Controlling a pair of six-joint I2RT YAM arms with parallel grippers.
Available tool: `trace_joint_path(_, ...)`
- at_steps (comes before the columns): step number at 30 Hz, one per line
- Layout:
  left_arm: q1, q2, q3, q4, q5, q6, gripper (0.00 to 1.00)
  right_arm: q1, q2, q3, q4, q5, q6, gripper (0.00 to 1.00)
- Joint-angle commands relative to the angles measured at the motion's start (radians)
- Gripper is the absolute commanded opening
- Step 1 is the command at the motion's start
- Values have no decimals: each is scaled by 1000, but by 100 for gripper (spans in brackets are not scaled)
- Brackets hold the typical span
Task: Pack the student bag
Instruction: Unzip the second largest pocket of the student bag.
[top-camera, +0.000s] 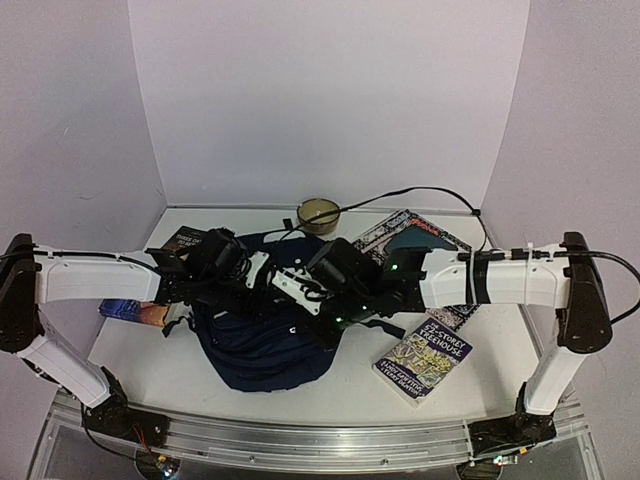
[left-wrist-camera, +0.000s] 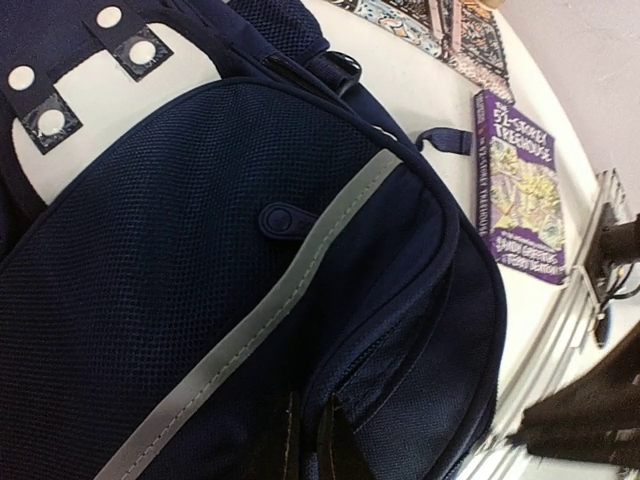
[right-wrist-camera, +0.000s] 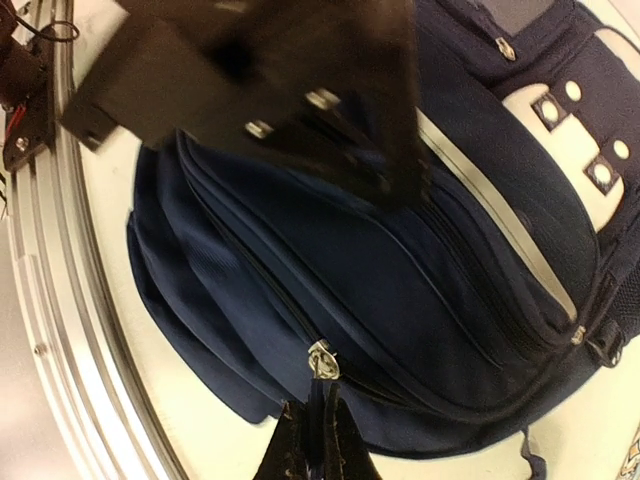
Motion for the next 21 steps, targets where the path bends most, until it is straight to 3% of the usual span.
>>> trace_joint_path(1,24,-8,88,187,55,-158,0,116,16,27,159,-9,41,0)
trace_joint_path(12,24,-59,136,309,68,-258,0,240,111,-12,428,224,20,0)
trace_joint_path(21,23,-40,138,415,113,-349,0,282,243,74,511,353,-5,0)
